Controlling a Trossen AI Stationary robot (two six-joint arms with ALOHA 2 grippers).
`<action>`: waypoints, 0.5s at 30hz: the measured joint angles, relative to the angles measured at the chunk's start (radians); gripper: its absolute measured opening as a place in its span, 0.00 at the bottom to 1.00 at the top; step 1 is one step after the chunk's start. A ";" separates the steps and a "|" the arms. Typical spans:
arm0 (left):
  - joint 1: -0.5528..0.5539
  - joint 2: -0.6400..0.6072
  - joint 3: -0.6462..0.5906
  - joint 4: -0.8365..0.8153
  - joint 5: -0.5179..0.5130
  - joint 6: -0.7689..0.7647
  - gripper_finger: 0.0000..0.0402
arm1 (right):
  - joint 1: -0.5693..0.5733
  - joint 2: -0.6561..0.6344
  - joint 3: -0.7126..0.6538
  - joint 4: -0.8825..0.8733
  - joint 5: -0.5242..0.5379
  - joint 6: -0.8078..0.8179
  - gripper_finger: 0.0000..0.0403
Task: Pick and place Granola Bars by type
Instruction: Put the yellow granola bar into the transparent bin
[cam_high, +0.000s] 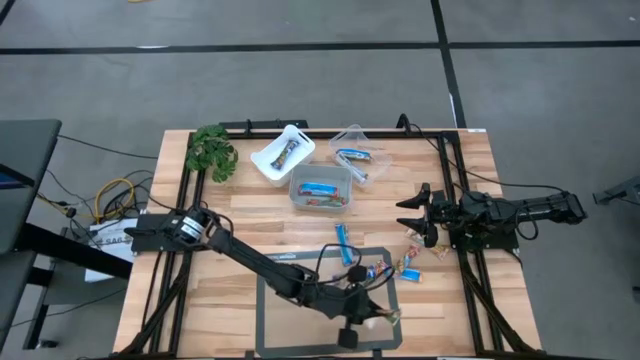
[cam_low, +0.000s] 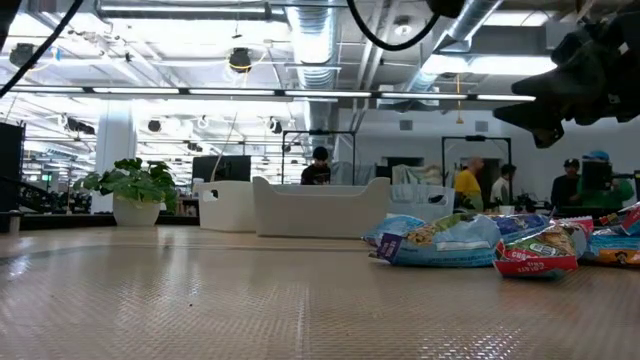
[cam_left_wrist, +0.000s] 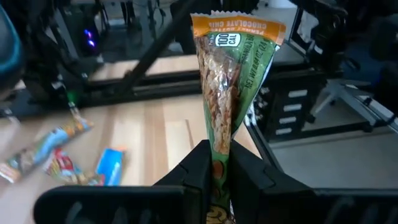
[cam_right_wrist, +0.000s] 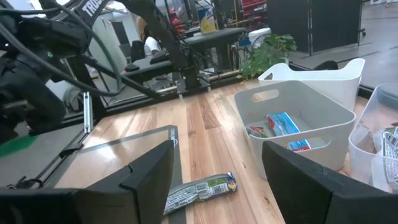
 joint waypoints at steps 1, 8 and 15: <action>0.004 0.000 0.000 0.005 0.000 0.009 0.09 | 0.000 0.000 0.000 0.000 0.000 0.000 0.59; 0.045 0.000 0.000 0.008 0.003 0.038 0.09 | 0.000 0.000 0.000 0.000 0.000 0.000 0.59; 0.129 -0.118 -0.125 0.005 0.004 0.107 0.10 | 0.000 0.000 0.000 0.000 0.000 0.000 0.59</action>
